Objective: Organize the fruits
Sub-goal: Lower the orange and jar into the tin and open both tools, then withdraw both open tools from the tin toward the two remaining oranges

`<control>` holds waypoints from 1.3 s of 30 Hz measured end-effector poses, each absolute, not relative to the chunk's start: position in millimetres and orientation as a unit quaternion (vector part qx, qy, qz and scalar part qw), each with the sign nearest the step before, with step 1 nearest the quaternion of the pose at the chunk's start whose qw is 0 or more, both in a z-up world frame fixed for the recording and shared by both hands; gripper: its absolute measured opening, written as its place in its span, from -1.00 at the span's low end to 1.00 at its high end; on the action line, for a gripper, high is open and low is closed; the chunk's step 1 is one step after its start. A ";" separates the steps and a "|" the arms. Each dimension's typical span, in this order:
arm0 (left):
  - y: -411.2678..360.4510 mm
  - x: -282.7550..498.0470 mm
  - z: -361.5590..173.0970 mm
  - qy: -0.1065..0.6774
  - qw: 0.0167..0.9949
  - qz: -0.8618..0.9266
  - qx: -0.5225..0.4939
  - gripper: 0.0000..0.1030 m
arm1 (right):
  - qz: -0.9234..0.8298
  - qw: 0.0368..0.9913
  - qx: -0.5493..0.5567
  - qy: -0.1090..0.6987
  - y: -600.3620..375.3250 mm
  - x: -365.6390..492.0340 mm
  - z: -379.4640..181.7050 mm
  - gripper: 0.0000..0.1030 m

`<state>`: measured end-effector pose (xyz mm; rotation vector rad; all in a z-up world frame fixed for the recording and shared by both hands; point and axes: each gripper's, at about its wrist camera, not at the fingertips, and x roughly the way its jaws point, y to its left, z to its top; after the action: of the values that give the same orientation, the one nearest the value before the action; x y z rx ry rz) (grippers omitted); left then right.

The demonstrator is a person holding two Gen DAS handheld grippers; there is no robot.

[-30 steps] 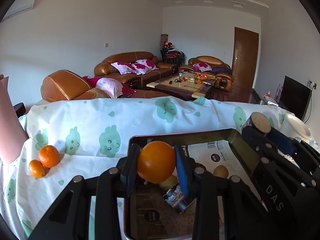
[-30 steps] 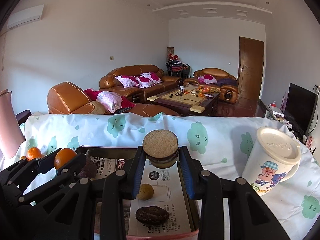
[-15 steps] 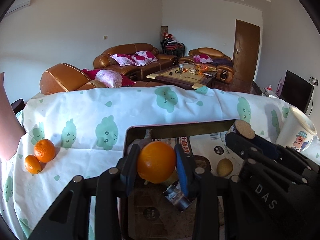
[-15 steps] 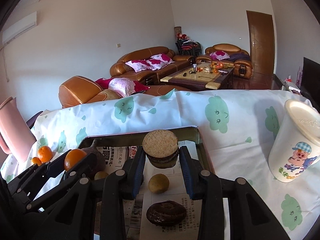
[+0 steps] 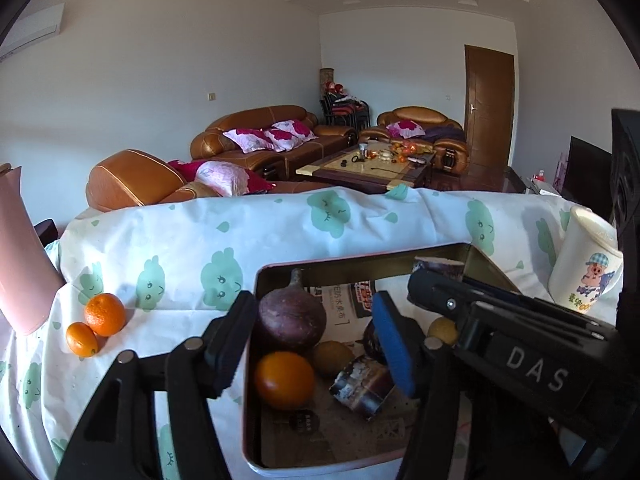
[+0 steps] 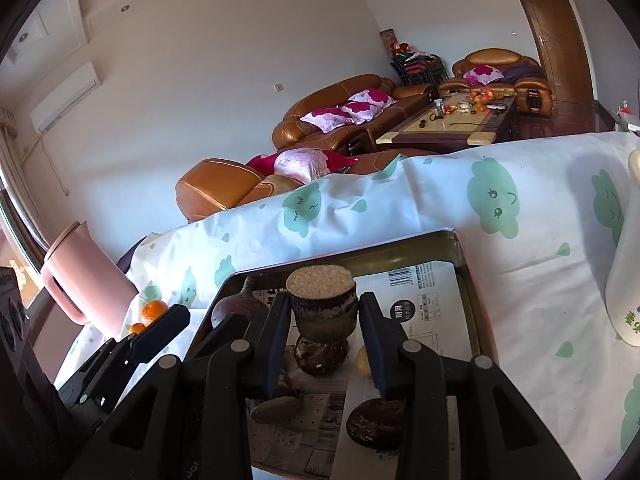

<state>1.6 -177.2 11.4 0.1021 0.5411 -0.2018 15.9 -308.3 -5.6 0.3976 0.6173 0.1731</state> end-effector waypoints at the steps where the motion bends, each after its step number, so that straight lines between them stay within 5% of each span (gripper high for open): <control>1: -175.7 1.0 11.7 0.267 0.958 -0.096 0.048 0.66 | 0.090 0.925 0.210 0.304 -312.1 16.6 -7.7 -0.24; 2: -174.0 0.6 11.9 0.267 0.958 -0.093 0.045 0.97 | 0.097 0.918 0.231 0.306 -317.0 16.8 -10.0 -0.21; 3: -172.2 -0.8 12.6 0.264 0.959 -0.090 0.042 1.00 | 0.111 0.913 0.252 0.302 -321.2 16.1 -10.7 -0.21; 7: -171.3 -7.7 14.7 0.252 0.962 -0.093 0.048 1.00 | 0.122 0.912 0.276 0.278 -325.4 8.1 -5.1 0.01; 21: -162.4 -9.7 14.8 0.252 0.963 -0.087 0.037 1.00 | 0.010 0.958 0.160 0.238 -308.8 -15.7 14.4 0.01; 26: -154.6 -15.7 21.1 0.225 0.972 -0.066 0.032 1.00 | -0.057 0.980 0.091 0.169 -297.7 -32.5 22.9 0.60; 39: -152.1 -21.4 22.4 0.210 0.975 -0.042 0.054 1.00 | -0.075 0.983 0.081 0.149 -292.8 -40.7 25.3 0.63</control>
<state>-21.4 -152.1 22.4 0.1080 0.4243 -0.0846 -40.7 -292.8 25.3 0.1633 0.2995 -0.1517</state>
